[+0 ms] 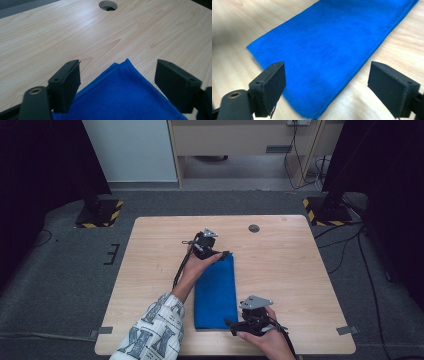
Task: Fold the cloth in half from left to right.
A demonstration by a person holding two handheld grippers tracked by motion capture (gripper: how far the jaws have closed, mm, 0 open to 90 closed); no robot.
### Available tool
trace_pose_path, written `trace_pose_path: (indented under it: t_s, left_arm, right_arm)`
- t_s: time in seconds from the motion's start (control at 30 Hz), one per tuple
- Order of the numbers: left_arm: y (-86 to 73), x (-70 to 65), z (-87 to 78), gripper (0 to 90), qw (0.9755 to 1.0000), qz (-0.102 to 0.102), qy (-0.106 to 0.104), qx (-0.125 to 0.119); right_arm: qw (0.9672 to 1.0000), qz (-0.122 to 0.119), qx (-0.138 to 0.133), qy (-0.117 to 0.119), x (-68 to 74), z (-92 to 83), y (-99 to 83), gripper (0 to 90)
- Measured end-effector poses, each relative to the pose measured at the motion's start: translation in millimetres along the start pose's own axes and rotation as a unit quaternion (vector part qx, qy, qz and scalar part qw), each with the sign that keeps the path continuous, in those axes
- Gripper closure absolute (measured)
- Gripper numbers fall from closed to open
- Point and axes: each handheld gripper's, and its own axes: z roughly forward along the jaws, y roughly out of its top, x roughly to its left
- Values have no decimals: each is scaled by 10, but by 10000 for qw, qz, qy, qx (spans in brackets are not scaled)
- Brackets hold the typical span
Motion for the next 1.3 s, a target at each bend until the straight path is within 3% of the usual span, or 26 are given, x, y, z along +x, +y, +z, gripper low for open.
trace_pose_path:
  t_s: [0.17,0.5,0.6,0.7,0.93,1.1,1.3]
  left_arm:
    - [-26,43,-97,129,10000,-47,73,35]
    - [-76,110,-300,78,9999,-31,92,-58]
    - [-108,137,-328,74,9997,5,222,101]
    - [-170,165,-407,85,9991,-53,413,11]
    - [-338,267,-554,90,9986,-258,450,26]
    - [-409,347,-621,90,9986,-220,475,60]
    - [-438,432,-673,101,9985,-317,426,-145]
  right_arm:
    - [9999,-92,-73,-110,-113,59,75,119]
    - [9998,-177,-118,-11,-339,125,223,103]
    - [9997,-133,-218,-16,-458,149,316,107]
    - [9996,-112,-225,-104,-580,179,421,107]
    - [9990,17,-181,-411,-867,298,677,158]
    - [9989,-26,-123,-445,-953,400,817,199]
    - [9989,-127,-163,-419,-1006,507,972,263]
